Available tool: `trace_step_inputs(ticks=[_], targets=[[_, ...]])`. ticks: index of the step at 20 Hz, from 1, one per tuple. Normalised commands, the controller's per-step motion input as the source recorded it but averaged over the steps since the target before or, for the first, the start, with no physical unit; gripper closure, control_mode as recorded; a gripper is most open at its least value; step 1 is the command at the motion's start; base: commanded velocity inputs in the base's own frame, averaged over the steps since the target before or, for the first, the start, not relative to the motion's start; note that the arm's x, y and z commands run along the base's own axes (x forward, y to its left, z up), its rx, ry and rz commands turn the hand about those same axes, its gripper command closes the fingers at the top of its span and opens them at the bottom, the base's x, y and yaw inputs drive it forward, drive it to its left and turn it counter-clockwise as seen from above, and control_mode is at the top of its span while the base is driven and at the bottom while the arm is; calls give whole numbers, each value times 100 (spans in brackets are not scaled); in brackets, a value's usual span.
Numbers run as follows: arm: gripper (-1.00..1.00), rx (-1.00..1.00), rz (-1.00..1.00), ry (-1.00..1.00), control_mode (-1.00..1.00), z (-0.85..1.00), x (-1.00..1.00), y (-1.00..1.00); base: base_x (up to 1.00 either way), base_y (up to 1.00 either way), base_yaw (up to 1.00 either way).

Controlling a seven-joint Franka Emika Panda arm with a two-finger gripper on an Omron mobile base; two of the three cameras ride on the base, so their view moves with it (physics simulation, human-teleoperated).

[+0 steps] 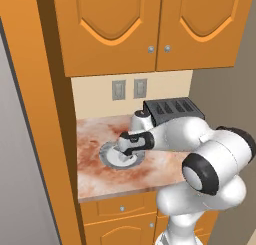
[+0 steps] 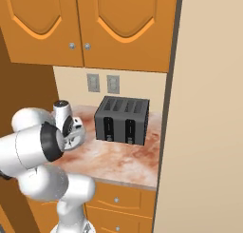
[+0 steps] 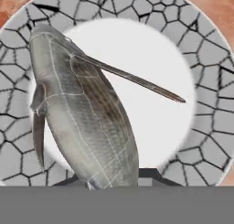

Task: Place the fish on the bottom rack of the oven, and slide the tray back inside. Close the oven door.

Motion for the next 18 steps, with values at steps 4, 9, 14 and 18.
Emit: trace_step_inputs(ticks=[4, 9, 14, 18], targets=[[100, -7, 22, -29, -100, 50, -80, 0, 0, 0, 0], [100, -9, 21, -30, -100, 70, -73, 0, 0, 0, 0], [100, -3, 15, -20, -100, 75, -63, 0, 0, 0, 0], [100, 4, 5, -13, -100, 80, -65, -27, 0, 0, 0]])
